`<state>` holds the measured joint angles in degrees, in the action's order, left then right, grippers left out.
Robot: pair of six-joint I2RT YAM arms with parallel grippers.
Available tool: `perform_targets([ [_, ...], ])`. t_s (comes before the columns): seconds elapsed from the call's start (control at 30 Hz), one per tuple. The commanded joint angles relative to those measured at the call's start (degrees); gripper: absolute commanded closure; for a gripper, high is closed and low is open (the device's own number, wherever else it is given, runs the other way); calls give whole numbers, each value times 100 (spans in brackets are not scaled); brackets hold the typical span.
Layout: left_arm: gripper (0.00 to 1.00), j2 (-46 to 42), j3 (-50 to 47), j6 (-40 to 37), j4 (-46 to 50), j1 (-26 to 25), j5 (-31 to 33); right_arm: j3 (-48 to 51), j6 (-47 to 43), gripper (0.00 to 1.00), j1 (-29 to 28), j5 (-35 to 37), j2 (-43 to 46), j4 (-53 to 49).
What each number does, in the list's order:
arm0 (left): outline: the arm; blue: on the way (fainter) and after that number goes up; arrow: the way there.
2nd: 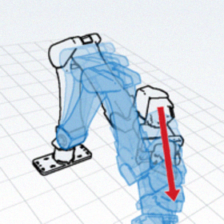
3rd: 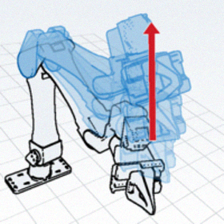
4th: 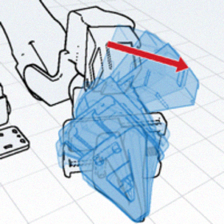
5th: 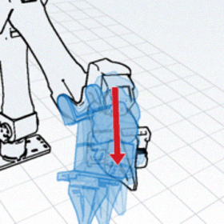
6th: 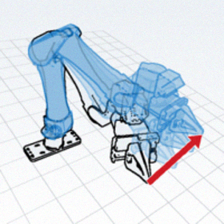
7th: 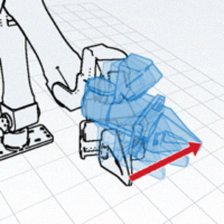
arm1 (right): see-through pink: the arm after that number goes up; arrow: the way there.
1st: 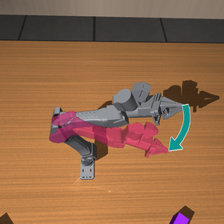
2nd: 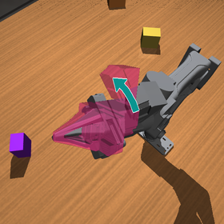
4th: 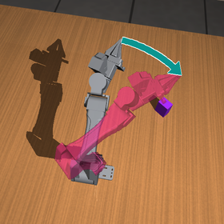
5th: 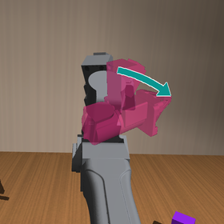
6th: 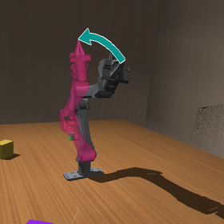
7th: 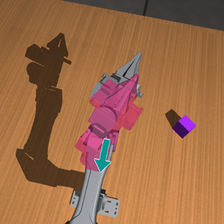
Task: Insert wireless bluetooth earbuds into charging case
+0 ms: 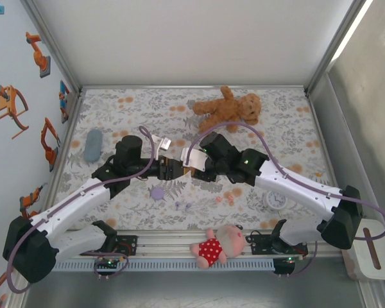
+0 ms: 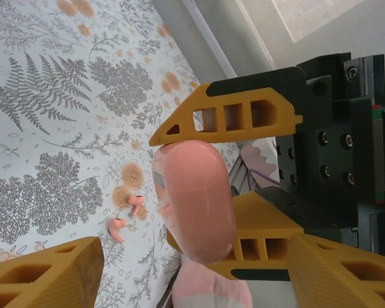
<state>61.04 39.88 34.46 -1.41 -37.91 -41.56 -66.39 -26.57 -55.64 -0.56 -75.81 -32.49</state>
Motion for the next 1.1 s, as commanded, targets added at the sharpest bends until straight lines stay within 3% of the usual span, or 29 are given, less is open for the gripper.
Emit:
perform_targets([
  [0.0,30,119,246,-180,-213,-65,-36,-32,20,61,-13,-74,129,34],
  [0.87,75,530,477,-247,-150,-209,-84,-97,81,60,-18,55,25,-62],
  [1.0,81,499,499,-255,-118,-208,-71,-141,166,56,-21,91,1,-73],
  [1.07,83,466,495,-262,-105,-209,-36,-162,224,49,-17,125,16,-82],
])
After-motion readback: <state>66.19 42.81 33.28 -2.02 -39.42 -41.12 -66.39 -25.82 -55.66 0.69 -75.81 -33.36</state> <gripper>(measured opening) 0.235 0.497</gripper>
